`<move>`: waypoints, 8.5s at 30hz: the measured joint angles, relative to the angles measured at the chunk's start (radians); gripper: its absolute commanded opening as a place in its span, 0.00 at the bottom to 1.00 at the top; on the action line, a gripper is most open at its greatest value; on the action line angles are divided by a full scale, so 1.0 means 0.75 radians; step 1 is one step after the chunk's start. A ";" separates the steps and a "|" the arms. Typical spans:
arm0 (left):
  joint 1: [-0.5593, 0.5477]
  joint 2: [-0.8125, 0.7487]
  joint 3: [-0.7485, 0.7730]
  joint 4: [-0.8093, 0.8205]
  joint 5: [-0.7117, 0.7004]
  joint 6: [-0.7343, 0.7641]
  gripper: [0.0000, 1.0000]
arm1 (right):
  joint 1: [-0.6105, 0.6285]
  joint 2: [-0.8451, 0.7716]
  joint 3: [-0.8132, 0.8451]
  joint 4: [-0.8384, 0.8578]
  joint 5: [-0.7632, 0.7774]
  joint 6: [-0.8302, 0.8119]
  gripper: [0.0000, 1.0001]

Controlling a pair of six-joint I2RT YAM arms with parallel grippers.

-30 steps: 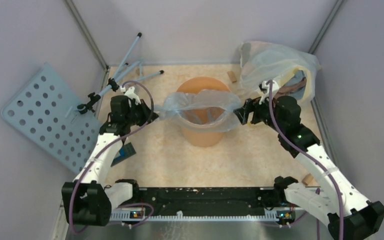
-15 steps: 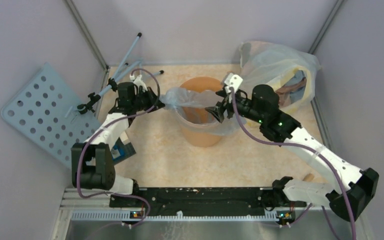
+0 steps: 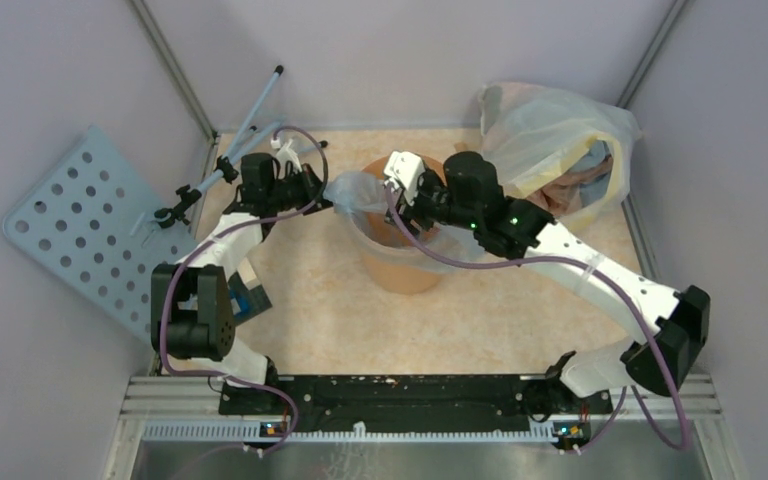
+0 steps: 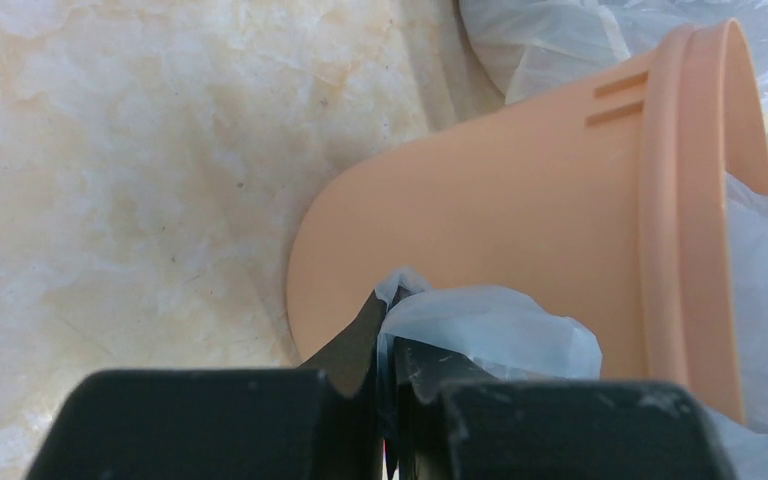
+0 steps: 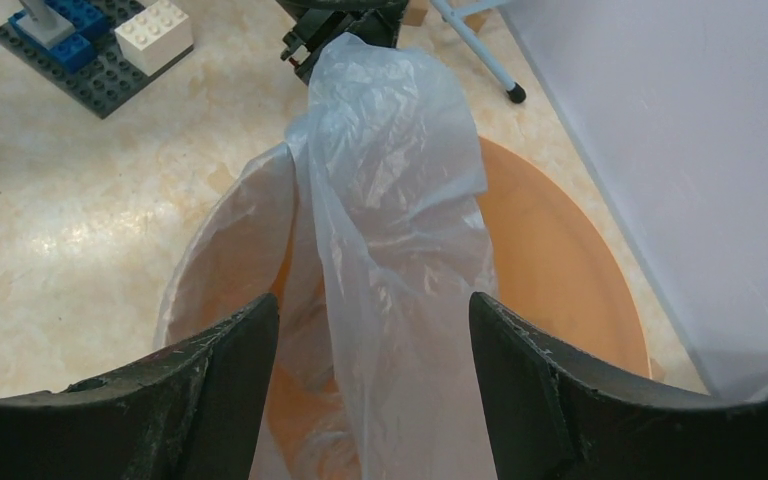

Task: Put the trash bags into the trash bin
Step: Move the trash bin to the center of the board.

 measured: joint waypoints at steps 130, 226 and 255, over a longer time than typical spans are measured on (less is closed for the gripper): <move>-0.010 0.036 0.058 -0.314 -0.058 0.205 0.00 | -0.095 0.784 1.146 -1.072 1.008 0.328 0.25; -0.035 0.038 -0.193 -0.070 -0.057 0.077 0.00 | -0.621 -0.398 -1.076 0.337 -0.017 1.237 0.00; -0.016 -0.197 -0.346 0.058 -0.243 -0.041 0.63 | -0.549 -0.370 -1.167 0.567 0.119 1.227 0.07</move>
